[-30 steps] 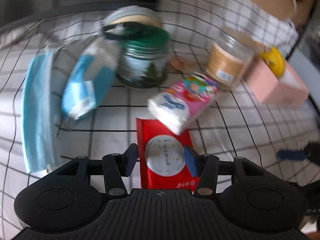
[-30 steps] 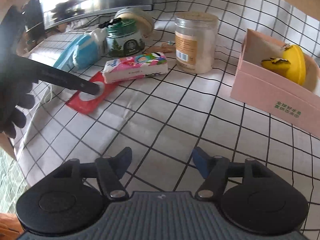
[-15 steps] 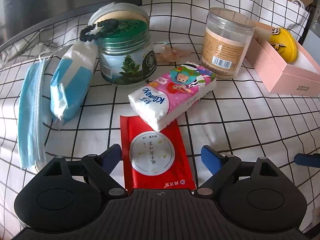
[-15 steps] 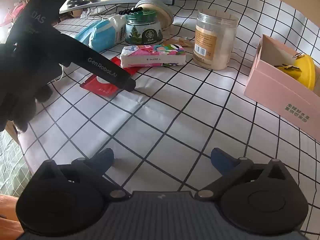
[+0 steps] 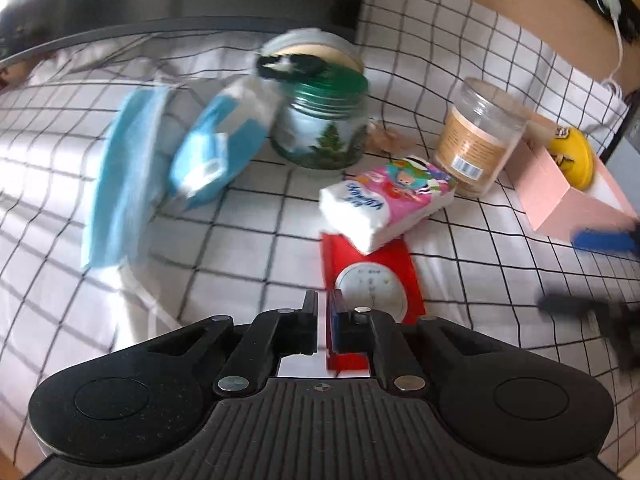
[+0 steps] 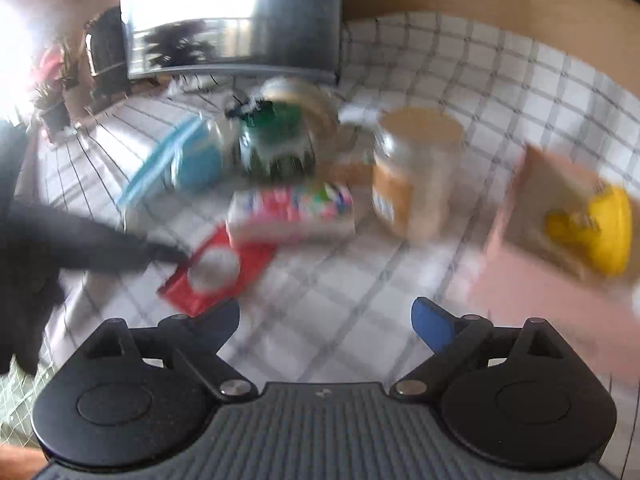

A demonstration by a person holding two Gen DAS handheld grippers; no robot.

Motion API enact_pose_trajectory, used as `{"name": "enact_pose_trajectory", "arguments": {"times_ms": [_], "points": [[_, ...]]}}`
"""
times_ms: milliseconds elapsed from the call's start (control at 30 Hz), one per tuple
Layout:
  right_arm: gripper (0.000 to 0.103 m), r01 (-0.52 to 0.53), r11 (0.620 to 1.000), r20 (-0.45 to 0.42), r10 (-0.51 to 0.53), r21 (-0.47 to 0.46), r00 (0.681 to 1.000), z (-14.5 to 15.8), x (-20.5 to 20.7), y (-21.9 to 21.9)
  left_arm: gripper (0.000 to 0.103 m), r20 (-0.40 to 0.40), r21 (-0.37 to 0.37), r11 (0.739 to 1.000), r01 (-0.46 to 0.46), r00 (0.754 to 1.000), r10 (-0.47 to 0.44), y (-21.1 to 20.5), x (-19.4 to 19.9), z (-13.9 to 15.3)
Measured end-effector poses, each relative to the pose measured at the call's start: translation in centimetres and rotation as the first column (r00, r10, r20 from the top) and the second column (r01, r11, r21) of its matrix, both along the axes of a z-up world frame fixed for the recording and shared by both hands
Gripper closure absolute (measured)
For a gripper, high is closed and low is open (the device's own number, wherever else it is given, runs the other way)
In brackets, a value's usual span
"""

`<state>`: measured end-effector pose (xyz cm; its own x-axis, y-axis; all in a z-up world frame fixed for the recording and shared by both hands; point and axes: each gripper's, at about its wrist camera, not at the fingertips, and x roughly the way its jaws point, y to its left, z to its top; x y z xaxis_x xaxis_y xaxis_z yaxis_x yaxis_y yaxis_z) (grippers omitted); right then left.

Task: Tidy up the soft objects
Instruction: 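Close the left tool on the blue face mask, then lift the mask with the left tool while the right grasps the black beaded cord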

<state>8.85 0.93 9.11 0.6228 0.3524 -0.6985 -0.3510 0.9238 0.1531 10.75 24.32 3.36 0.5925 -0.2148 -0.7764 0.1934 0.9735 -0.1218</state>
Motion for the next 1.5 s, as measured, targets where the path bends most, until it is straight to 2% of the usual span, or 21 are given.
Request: {"name": "enact_pose_trajectory", "arguments": {"times_ms": [100,233,300,367,400,467,533,600,700,800,933,1033,1100,1200,1300,1433,1500], "points": [[0.009,-0.02,0.999,0.009,0.02,-0.041,1.0,0.4,2.7,1.7,0.095,-0.007,-0.004,0.999,-0.035,0.999,0.035,1.5,-1.1,0.0],[0.009,-0.072,0.997,0.0,0.072,-0.015,0.997,0.8,3.5,3.7,0.095,0.006,-0.024,0.998,-0.062,0.998,0.062,3.2,-2.1,0.7],[0.009,-0.066,0.998,-0.043,0.066,0.0,0.997,0.3,3.9,4.7,0.094,-0.015,-0.096,0.991,-0.092,0.996,0.091,4.1,-2.1,0.7],[0.009,-0.034,0.998,-0.1,0.039,0.049,0.994,-0.5,4.1,6.0,0.093,-0.062,-0.184,0.972,-0.147,0.989,0.138,5.2,-1.8,0.5],[0.009,-0.032,0.997,-0.125,0.041,0.075,0.991,-0.9,4.2,6.9,0.093,-0.051,-0.201,0.964,-0.171,0.985,0.164,5.7,-2.0,0.7],[0.009,-0.037,0.996,-0.137,0.049,0.085,0.989,-1.3,4.0,8.7,0.092,0.019,-0.165,0.969,-0.186,0.981,0.191,6.0,-2.4,1.5],[0.009,-0.055,0.996,-0.119,0.064,0.071,0.991,-1.3,3.5,10.1,0.092,0.086,-0.115,0.978,-0.175,0.979,0.185,6.5,-2.5,2.6],[0.009,-0.091,0.995,-0.096,0.094,0.042,0.991,-1.3,2.9,11.3,0.092,0.129,-0.098,0.98,-0.175,0.974,0.187,7.7,-1.5,3.8],[0.009,-0.107,0.994,-0.08,0.105,-0.023,0.991,-1.8,2.3,12.3,0.091,0.151,-0.066,0.976,-0.209,0.964,0.217,9.5,1.2,4.7],[0.009,-0.091,0.995,-0.114,0.087,-0.036,0.99,-2.3,2.4,12.4,0.091,0.16,-0.056,0.973,-0.225,0.96,0.231,10.7,4.8,4.3],[0.009,-0.049,0.997,-0.16,0.039,-0.06,0.986,-3.4,2.4,12.3,0.09,0.183,-0.066,0.983,-0.172,0.966,0.181,11.0,8.5,3.6],[0.009,-0.022,0.995,-0.155,0.007,-0.094,0.988,-3.7,1.9,12.4,0.088,0.197,0.037,0.991,-0.129,0.973,0.119,9.9,10.9,2.5],[0.009,-0.008,0.994,-0.161,-0.01,-0.112,0.987,-3.6,1.6,12.2,0.088,0.185,0.114,0.986,-0.124,0.978,0.101,9.6,11.7,1.4],[0.009,0.019,0.992,-0.166,-0.04,-0.125,0.985,-3.5,1.3,11.3,0.088,0.224,0.152,0.979,-0.135,0.97,0.099,9.7,11.7,0.8],[0.009,0.047,0.991,-0.154,-0.067,-0.128,0.986,-2.8,0.9,9.7,0.088,0.22,0.126,0.98,-0.152,0.968,0.122,9.9,12.2,0.7],[0.009,0.027,0.993,-0.112,-0.04,-0.118,0.993,-1.8,0.6,7.7,0.088,0.156,0.008,0.974,-0.225,0.963,0.221,11.1,12.9,1.1],[0.009,-0.001,0.995,-0.088,-0.008,-0.101,0.996,-1.5,0.7,6.8,0.088,0.138,-0.017,0.97,-0.242,0.96,0.242,11.3,13.0,1.2]]}}
